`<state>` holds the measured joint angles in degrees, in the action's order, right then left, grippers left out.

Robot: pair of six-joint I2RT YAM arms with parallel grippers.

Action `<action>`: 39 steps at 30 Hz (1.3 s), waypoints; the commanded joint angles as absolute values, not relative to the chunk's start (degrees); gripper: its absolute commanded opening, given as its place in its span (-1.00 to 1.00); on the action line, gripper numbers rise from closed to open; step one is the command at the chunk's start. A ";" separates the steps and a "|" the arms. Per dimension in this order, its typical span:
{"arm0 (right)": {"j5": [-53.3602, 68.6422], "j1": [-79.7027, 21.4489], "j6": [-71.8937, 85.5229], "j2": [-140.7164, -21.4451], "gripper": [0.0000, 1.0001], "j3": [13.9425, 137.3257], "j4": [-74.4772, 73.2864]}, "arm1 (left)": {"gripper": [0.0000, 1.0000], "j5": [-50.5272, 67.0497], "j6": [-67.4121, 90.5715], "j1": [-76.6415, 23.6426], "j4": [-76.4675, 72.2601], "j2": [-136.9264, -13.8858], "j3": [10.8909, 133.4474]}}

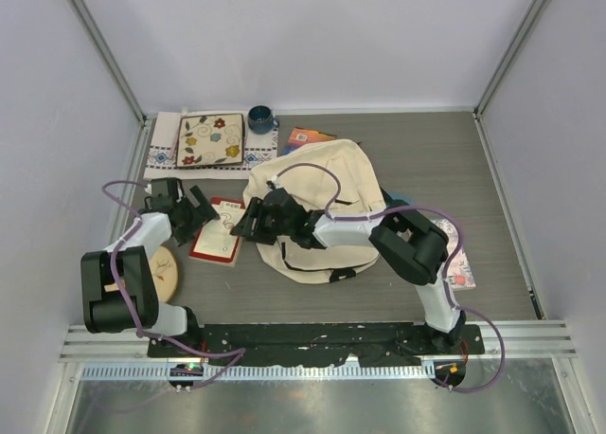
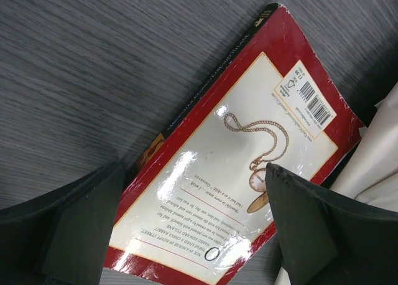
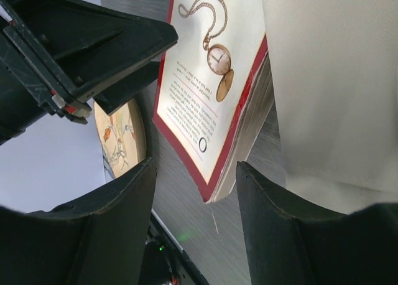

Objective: Pack the student bag
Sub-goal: Pick up the book from the center of the board.

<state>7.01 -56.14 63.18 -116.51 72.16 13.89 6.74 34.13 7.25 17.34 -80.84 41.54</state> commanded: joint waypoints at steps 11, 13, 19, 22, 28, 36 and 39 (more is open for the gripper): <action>0.96 -57.83 62.31 -124.01 0.07 81.12 6.50 | 0.98 12.83 36.12 7.65 10.55 -82.09 37.97; 2.62 -57.83 62.40 -124.80 0.01 80.69 8.86 | 0.90 15.36 36.56 7.65 9.59 -81.57 37.09; 5.10 -57.83 62.40 -125.07 -0.06 80.07 13.62 | 0.66 20.30 37.79 7.65 9.22 -78.23 35.77; 5.10 -57.74 61.70 -124.28 -0.15 79.46 15.29 | 0.57 20.65 37.79 7.56 10.54 -75.24 35.60; 7.47 -57.57 61.09 -124.37 -0.45 79.63 18.45 | 0.37 22.15 37.53 7.65 11.95 -71.46 34.72; 8.79 -57.48 60.38 -123.92 -0.27 79.54 21.44 | 0.12 23.99 37.79 7.65 10.55 -72.07 31.91; 9.14 -57.39 60.82 -124.45 -0.42 80.15 21.88 | 0.08 24.26 37.79 7.65 10.46 -72.33 31.64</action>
<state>7.11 -56.75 60.20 -124.55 78.04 10.74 14.50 35.55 9.08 6.96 -71.83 33.36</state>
